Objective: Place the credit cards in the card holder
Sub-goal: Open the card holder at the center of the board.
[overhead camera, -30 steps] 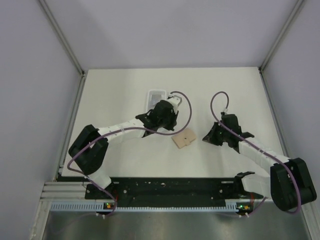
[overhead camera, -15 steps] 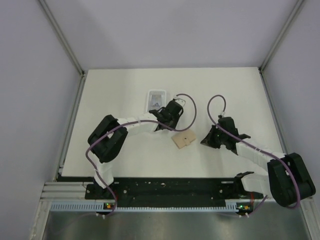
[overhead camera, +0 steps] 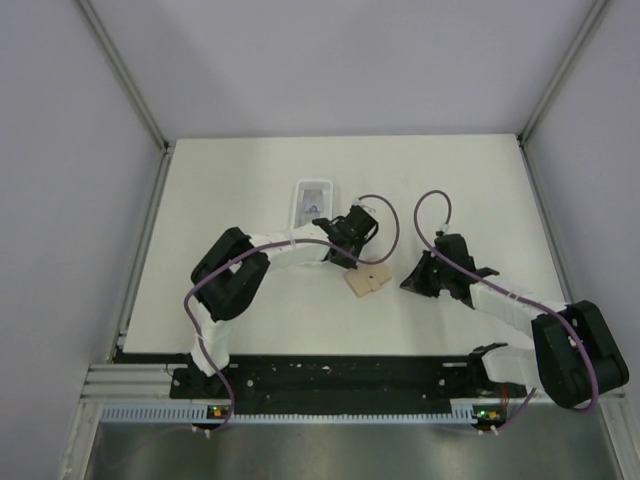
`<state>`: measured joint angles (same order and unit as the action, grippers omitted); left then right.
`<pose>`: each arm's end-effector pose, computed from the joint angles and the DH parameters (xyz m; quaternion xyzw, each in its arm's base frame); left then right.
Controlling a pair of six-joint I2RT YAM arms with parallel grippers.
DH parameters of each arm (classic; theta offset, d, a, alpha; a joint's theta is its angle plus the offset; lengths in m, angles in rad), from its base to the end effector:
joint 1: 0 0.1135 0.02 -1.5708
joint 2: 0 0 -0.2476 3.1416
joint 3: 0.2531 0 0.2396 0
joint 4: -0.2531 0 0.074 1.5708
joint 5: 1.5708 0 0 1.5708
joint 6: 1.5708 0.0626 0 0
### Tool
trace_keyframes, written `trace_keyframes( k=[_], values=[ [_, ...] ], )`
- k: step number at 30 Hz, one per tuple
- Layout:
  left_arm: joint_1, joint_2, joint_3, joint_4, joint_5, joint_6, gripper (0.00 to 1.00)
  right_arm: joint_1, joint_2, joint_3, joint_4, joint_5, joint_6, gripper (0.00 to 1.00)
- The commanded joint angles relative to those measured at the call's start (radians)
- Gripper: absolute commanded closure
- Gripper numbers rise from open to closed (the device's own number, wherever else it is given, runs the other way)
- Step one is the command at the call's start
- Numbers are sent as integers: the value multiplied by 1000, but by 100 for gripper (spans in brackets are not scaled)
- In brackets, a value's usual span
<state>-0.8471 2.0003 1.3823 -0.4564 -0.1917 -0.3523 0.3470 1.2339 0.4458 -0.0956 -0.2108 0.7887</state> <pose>0.2814 -0.3004 0.1340 0.2135 0.9413 -0.0614 0.2542 0.2119 0.0905 0.1205 0.1705 0.9214 0.2637 0.2291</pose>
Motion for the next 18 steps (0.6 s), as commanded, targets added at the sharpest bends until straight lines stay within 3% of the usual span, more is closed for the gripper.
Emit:
trace_keyframes(
  k=[1,18],
  values=[
    [-35,-31,-69,-42,11,-71,100,14,3,16,22,13,21,100],
    [-150,-172,-221,24,58,-192,100,14,-20,1,19,-12,9,100]
  ],
)
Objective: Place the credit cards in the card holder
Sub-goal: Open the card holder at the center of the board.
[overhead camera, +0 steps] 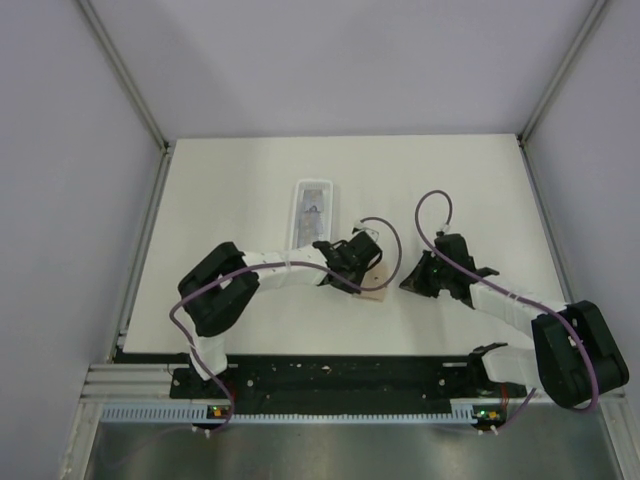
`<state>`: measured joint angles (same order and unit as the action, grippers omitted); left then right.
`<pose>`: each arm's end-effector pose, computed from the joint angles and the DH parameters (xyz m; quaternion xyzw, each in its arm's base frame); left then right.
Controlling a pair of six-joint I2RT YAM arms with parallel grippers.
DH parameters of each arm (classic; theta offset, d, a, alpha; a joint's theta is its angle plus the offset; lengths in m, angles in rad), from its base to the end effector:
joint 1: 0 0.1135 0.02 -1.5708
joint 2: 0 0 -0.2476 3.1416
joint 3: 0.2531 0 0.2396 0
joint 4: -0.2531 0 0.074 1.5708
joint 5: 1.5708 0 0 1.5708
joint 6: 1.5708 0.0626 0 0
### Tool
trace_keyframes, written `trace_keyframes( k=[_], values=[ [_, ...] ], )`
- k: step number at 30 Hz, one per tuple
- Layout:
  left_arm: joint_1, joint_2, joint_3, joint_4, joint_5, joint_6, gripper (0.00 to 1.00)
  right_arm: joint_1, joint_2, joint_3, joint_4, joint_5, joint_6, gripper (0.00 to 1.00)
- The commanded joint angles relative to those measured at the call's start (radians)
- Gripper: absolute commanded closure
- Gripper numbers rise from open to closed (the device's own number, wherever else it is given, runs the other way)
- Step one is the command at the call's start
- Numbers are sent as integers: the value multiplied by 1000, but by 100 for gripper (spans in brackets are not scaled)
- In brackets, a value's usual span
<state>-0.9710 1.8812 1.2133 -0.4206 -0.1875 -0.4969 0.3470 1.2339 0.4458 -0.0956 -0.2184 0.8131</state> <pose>0.2229 -0.3052 0.1327 0.2053 0.9450 -0.0918 0.2374 0.2117 0.0910 0.1206 0.1804 0.9191 0.2693 0.2238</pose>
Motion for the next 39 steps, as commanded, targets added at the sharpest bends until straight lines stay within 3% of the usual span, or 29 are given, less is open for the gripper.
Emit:
trace_keyframes(
  k=[1,4,9,12,17,21,24,25,27,28,33,36,39],
  values=[
    [-31,-63,-63,6,62,-52,100,14,-25,1,14,-4,-20,100],
    [-32,-93,-98,52,48,-65,100,14,-36,4,11,-6,-31,97],
    [-29,-148,-132,85,-7,-86,100,14,-48,14,11,-32,-72,83],
    [-25,-195,-175,135,-6,-95,90,14,-62,25,17,-56,-98,76],
    [35,-284,-293,305,138,-112,84,14,-80,63,5,-87,-143,73],
    [74,-359,-386,457,180,-134,64,27,-73,97,-15,-84,-158,73],
    [81,-402,-416,477,155,-132,46,40,-56,114,-26,-67,-157,73],
    [83,-418,-419,467,137,-132,38,47,-50,119,-27,-64,-152,72],
    [83,-442,-419,431,87,-137,10,55,-37,123,-30,-61,-138,72],
    [83,-461,-420,424,65,-137,1,58,-34,122,-30,-56,-131,72],
    [87,-556,-469,373,-82,-207,1,73,-48,91,-15,-41,-98,68],
    [144,-571,-512,443,5,-215,2,83,-53,77,-9,-39,-91,62],
    [172,-573,-538,486,92,-213,9,95,-51,76,-10,-42,-86,56]
  ],
)
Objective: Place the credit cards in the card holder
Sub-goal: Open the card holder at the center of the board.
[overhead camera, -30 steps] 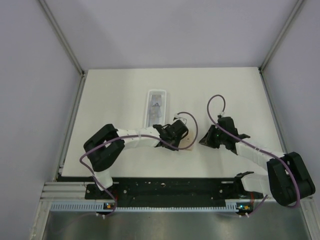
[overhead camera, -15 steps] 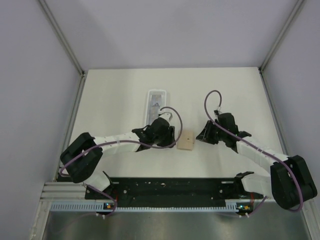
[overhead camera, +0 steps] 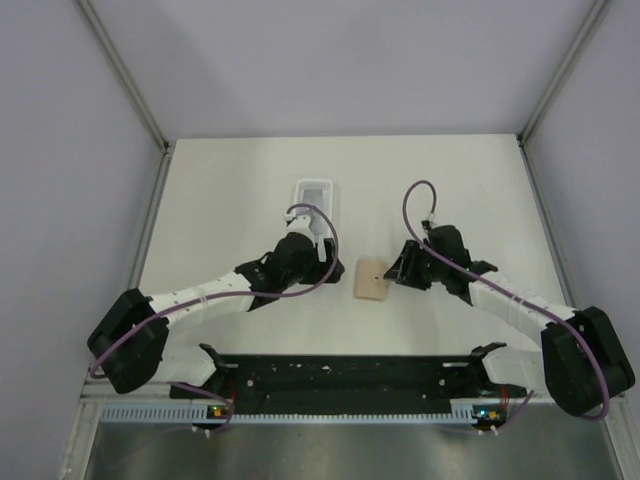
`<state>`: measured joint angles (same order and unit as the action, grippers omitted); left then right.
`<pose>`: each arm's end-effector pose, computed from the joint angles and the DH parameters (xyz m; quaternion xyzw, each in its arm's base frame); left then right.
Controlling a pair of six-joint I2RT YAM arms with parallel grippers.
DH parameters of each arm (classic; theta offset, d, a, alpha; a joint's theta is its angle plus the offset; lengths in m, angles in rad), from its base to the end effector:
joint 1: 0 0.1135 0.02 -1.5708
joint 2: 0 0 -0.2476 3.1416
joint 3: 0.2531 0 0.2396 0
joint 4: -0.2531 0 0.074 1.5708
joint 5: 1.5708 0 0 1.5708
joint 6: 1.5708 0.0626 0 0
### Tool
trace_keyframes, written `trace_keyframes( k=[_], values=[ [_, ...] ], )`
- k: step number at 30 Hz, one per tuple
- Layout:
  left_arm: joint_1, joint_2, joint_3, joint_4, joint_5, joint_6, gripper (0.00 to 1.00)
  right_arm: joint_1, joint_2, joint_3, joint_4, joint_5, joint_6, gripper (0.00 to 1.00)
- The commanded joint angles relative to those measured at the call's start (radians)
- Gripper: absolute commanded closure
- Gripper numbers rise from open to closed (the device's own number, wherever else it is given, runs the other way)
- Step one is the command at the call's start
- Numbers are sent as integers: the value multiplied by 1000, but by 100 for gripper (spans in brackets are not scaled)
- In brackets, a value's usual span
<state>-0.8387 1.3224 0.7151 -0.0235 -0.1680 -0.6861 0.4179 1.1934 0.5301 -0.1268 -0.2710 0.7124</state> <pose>0.2039 -0.2113 0.1904 0.0298 0.8887 -0.2576 0.3780 0.2153 0.1139 0.1527 0.0836 0.9139 0.3074 0.2515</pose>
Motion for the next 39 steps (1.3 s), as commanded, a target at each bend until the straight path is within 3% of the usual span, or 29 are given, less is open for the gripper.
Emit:
trace_keyframes(
  k=[1,11,14,25,39],
  values=[
    [39,-17,-42,91,84,-21,11,28,-9,-9,18,12,16,55],
    [38,-40,-88,158,160,-9,53,76,32,103,-114,151,-16,54],
    [36,-31,-95,166,163,-15,59,108,57,143,-164,211,-18,54],
    [36,-29,-98,162,190,-9,67,217,164,283,-286,351,-5,44],
    [38,-87,-140,145,143,-10,69,295,285,383,-332,421,9,51]
  ],
)
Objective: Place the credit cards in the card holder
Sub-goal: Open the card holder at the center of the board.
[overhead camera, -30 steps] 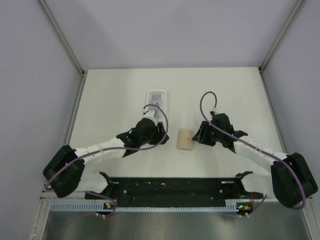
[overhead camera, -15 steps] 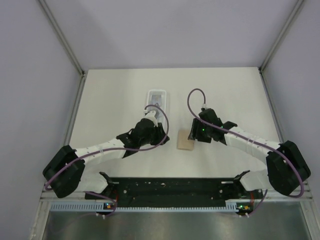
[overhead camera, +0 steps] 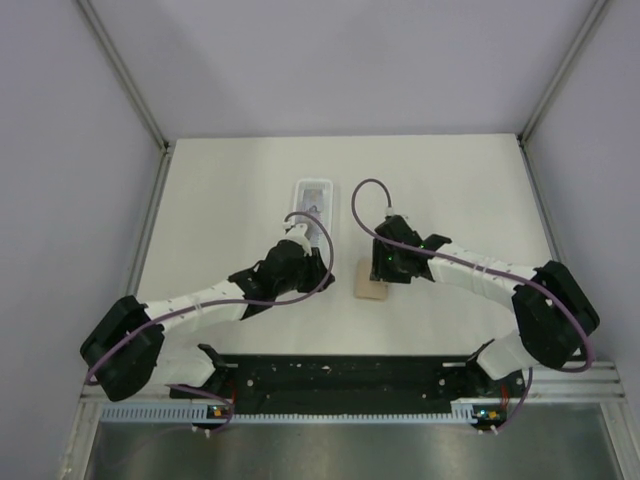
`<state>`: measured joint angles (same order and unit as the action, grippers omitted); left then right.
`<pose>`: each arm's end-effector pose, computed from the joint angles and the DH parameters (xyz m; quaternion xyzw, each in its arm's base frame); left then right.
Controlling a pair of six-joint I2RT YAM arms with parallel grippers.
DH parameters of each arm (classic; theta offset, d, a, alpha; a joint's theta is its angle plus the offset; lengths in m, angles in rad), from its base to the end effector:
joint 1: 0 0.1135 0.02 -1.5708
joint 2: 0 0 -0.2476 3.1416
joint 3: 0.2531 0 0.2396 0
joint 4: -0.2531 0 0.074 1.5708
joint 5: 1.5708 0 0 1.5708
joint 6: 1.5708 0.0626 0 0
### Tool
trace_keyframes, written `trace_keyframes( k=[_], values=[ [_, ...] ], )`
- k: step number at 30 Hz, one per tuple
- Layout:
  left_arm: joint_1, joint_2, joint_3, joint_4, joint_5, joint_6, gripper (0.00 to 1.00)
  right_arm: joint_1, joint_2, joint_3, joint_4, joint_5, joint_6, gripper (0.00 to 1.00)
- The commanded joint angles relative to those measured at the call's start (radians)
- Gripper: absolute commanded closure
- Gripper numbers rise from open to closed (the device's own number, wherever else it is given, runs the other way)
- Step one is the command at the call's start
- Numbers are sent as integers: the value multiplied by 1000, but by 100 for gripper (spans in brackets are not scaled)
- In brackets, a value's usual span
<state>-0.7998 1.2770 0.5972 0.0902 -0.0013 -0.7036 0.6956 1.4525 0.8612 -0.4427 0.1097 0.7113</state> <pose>0.1951 -0.2007 0.1754 0.0421 0.8810 -0.3213 0.3446 0.2243 0.1783 0.1628 0.0221 0.9626 0.1310 0.2361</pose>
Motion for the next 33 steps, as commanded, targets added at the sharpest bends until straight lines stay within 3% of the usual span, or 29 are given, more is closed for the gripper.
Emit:
trace_keyframes(
  k=[1,33],
  values=[
    [-1,-45,-25,34,-19,6,69,18,35,55,-16,42,11,51],
    [-2,-30,-45,40,-5,3,69,31,181,110,-22,67,-1,55]
  ],
)
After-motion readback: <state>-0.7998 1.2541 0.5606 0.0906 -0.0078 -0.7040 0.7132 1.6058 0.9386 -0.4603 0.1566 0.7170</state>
